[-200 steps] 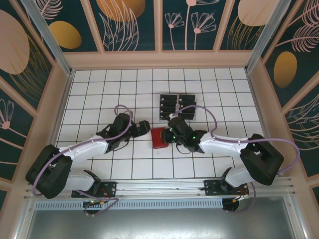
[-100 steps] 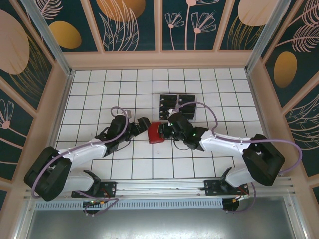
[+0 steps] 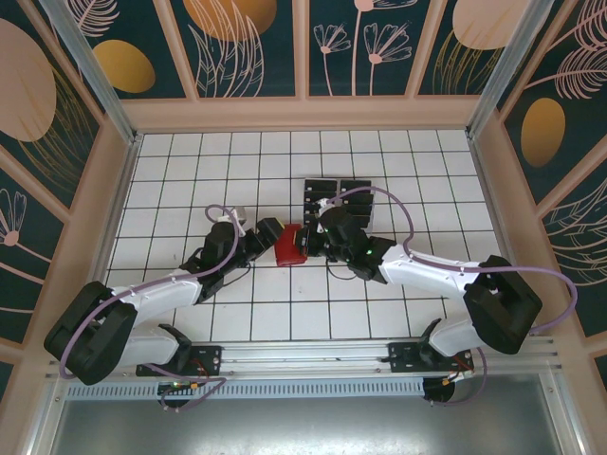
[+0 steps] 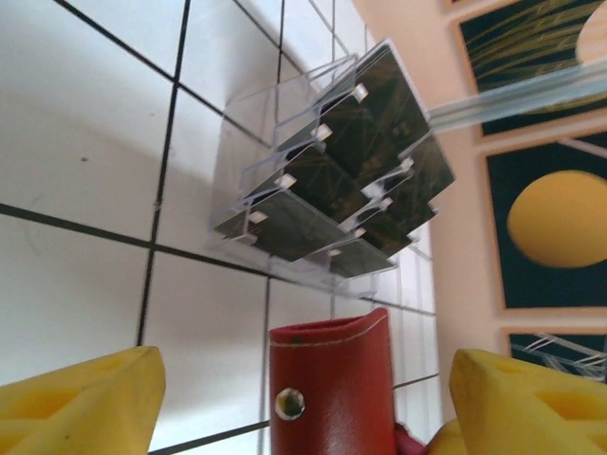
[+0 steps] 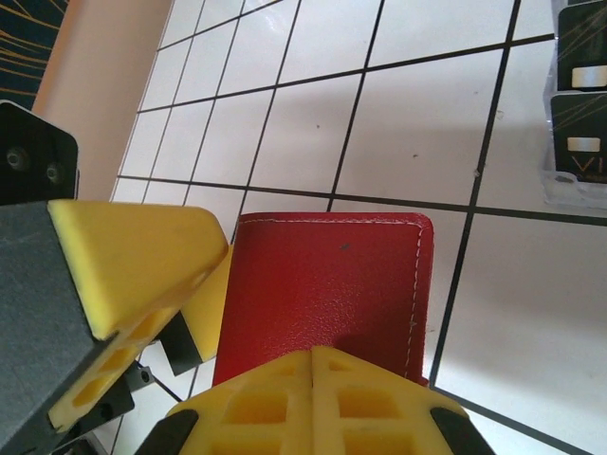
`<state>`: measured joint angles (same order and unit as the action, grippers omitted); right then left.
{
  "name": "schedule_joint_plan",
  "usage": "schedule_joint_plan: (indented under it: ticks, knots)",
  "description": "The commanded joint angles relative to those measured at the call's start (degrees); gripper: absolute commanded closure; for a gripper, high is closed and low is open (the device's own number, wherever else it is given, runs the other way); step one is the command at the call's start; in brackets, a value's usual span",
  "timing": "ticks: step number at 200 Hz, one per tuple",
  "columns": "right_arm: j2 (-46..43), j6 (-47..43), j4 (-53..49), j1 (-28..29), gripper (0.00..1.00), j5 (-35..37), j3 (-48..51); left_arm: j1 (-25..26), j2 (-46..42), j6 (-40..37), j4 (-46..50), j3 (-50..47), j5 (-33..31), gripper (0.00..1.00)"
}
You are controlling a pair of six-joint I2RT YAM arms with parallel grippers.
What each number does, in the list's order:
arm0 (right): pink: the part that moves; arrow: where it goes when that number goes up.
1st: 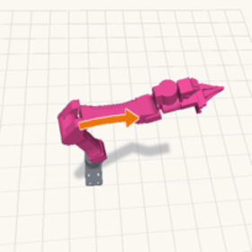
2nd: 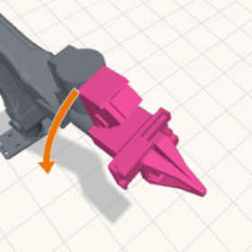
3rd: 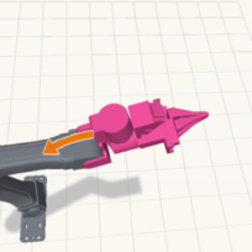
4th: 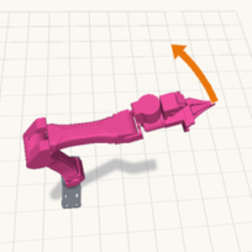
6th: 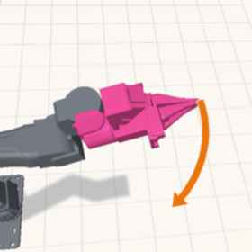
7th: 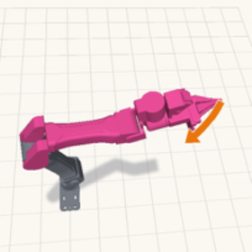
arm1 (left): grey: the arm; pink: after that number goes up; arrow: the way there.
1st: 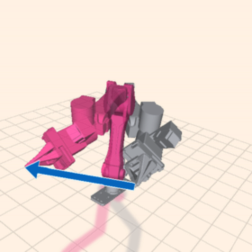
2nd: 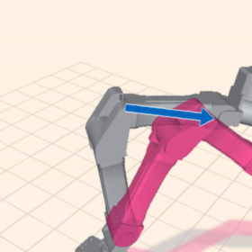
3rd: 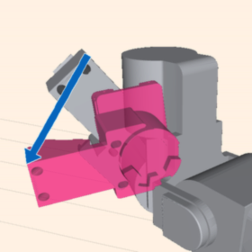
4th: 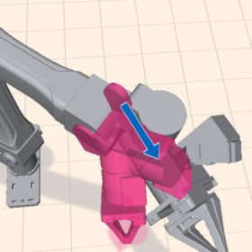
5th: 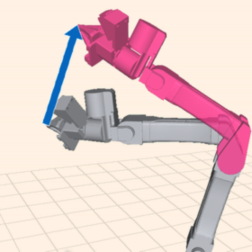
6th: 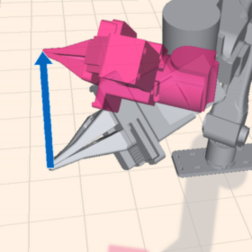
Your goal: Put the credit cards into the card holder
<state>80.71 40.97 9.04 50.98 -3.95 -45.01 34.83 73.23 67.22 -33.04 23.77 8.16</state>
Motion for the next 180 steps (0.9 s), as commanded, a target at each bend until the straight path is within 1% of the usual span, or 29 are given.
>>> schedule_joint_plan:
  ticks: [1, 31, 54, 70, 102, 123, 151, 180]
  knots:
    - [-0.7, 1.3, 3.0, -0.2, 1.00, -1.4, -1.9, 0.3, 0.1, 1.2, -5.0, -0.7, 0.7, 0.33]
    - [-0.8, 2.3, 4.7, -0.2, 1.00, -2.2, -1.2, 0.4, 0.1, 1.4, -6.1, -1.2, 0.6, 0.51]
    - [-0.8, 3.1, 6.7, -0.2, 1.00, -2.9, -0.1, 0.4, 0.5, 1.2, -6.9, -1.5, 0.6, 0.54]
    - [-0.9, 3.3, 7.5, -0.2, 1.00, -3.3, 0.4, 0.4, 0.9, 1.0, -7.8, -1.9, 0.8, 0.58]
    - [-0.7, 3.8, 9.0, -0.6, 1.00, -3.9, 1.6, 0.5, 1.8, 0.8, -9.8, -2.4, 0.9, 0.78]
    - [-1.2, 3.7, 9.3, -1.2, 1.00, -3.8, 2.9, 0.5, 2.2, 0.2, -9.8, -2.2, 0.7, 1.00]
    - [-3.9, 3.3, 8.3, -3.5, 1.00, -2.3, 6.3, 0.5, 2.7, -1.1, -8.1, -1.7, -0.2, 1.00]
    - [-7.0, 3.5, 8.5, -6.1, 1.00, -2.5, 11.1, 0.6, 3.3, -2.0, -7.2, -1.9, -0.9, 1.00]
